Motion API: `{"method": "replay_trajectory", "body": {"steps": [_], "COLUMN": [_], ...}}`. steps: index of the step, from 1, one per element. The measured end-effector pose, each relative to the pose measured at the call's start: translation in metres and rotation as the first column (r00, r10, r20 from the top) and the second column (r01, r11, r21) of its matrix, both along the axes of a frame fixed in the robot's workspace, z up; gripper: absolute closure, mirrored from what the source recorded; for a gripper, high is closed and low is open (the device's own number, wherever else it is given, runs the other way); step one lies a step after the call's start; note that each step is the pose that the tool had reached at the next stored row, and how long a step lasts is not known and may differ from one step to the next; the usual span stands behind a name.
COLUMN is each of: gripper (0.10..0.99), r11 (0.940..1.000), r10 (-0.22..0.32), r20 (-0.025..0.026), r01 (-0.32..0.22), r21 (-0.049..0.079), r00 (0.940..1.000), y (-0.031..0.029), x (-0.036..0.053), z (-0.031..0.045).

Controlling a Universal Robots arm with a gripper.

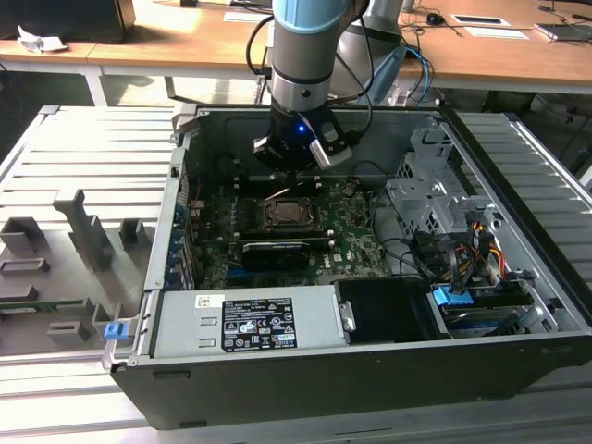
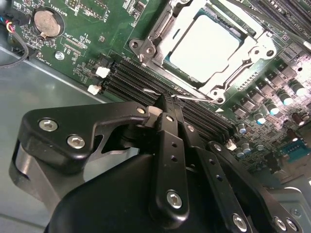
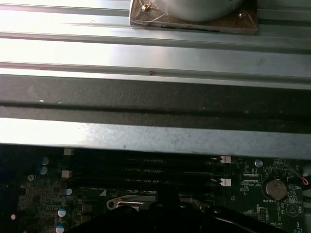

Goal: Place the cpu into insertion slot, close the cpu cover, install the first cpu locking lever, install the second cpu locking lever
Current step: 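Install the first cpu locking lever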

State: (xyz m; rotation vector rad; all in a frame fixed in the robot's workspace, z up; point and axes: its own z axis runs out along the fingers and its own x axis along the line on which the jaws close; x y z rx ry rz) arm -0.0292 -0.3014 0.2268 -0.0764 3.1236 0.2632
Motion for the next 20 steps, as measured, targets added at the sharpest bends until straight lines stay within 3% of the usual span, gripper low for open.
{"method": "replay_trajectory", "body": {"steps": [14,20], "gripper": [0.98,0.98], "r11": [1.0,1.0], "r10": [0.0,0.0], "r20": [0.0,0.0], "r01": [0.0,0.0], "r21": [0.001,0.007], "r00": [1.0,1.0], "y": [0.0,0.0], "x": [0.0005,0.0005], "z": [0.0,-0.0001]}}
